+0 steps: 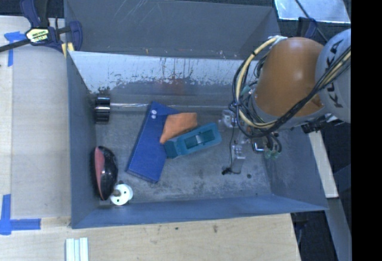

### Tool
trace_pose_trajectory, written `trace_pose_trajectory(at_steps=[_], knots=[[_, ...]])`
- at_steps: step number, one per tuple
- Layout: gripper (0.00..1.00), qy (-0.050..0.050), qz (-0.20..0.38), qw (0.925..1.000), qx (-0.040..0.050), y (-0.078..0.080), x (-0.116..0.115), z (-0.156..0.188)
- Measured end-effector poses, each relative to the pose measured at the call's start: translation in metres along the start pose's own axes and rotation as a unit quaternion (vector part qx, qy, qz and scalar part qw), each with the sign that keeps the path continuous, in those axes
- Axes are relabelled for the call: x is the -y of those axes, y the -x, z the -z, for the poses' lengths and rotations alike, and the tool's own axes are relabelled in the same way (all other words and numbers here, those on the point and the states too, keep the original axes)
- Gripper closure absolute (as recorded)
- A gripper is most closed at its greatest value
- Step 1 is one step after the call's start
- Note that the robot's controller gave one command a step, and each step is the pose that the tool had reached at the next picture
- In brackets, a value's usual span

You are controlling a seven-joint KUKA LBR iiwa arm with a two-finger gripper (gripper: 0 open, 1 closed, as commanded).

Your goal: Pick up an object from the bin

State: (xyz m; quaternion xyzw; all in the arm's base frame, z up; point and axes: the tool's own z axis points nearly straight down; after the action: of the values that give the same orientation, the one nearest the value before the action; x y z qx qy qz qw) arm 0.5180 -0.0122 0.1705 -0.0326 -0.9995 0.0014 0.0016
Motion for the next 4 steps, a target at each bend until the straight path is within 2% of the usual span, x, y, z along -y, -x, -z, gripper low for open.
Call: trace_pose_trajectory(at_steps=[1, 2, 3, 4], knots=[[0.0, 0.002, 0.009, 0.9999, 0.0059, 0.036, -0.034, -0.026], [1.0, 0.0, 0.006, 1.0, -0.0023, 0.06, -0.04, -0.1], [1.0, 0.0, 0.006, 1.0, -0.0021, 0.06, -0.04, -0.1], [1.0, -0.003, 0.001, 1.0, -0.005, 0.084, -0.056, -0.1]])
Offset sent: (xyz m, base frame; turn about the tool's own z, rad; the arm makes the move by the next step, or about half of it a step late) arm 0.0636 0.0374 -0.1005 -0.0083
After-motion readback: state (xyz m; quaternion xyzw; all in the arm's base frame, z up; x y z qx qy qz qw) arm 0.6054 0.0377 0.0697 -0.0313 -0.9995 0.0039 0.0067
